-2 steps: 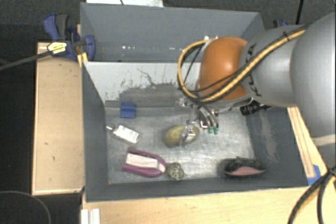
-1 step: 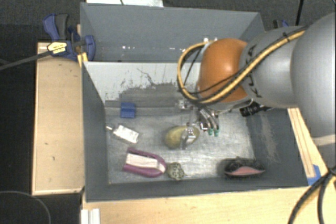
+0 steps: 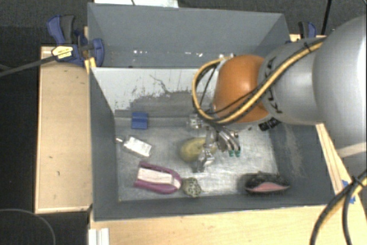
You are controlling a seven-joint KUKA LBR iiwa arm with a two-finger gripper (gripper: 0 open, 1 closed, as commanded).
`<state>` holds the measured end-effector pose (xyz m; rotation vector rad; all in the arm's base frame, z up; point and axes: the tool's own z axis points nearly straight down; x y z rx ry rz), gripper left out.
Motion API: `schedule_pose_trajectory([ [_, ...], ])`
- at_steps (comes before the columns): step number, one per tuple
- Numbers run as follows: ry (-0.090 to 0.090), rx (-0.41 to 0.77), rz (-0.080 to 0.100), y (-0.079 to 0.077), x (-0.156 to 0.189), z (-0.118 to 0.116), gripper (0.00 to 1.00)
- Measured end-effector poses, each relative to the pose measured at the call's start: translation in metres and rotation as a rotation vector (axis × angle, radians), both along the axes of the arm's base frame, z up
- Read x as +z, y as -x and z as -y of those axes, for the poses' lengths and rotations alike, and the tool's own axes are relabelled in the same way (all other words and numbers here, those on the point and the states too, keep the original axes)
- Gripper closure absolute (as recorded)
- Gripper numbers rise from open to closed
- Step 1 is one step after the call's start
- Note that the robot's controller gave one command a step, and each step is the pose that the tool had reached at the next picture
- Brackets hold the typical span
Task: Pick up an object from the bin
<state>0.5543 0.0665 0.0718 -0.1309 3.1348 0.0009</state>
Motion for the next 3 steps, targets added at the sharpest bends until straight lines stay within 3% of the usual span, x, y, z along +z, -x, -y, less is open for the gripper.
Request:
schedule_pose_trajectory([
  [1, 0.0, 0.0, 0.0, -0.001, 0.001, 0.0, 0.0],
  [2, 0.0, 0.0, -0.003, -0.001, 0.002, 0.0, 1.0],
  [3, 0.0, 0.0, 0.006, -0.004, 0.077, 0.0, 1.0],
])
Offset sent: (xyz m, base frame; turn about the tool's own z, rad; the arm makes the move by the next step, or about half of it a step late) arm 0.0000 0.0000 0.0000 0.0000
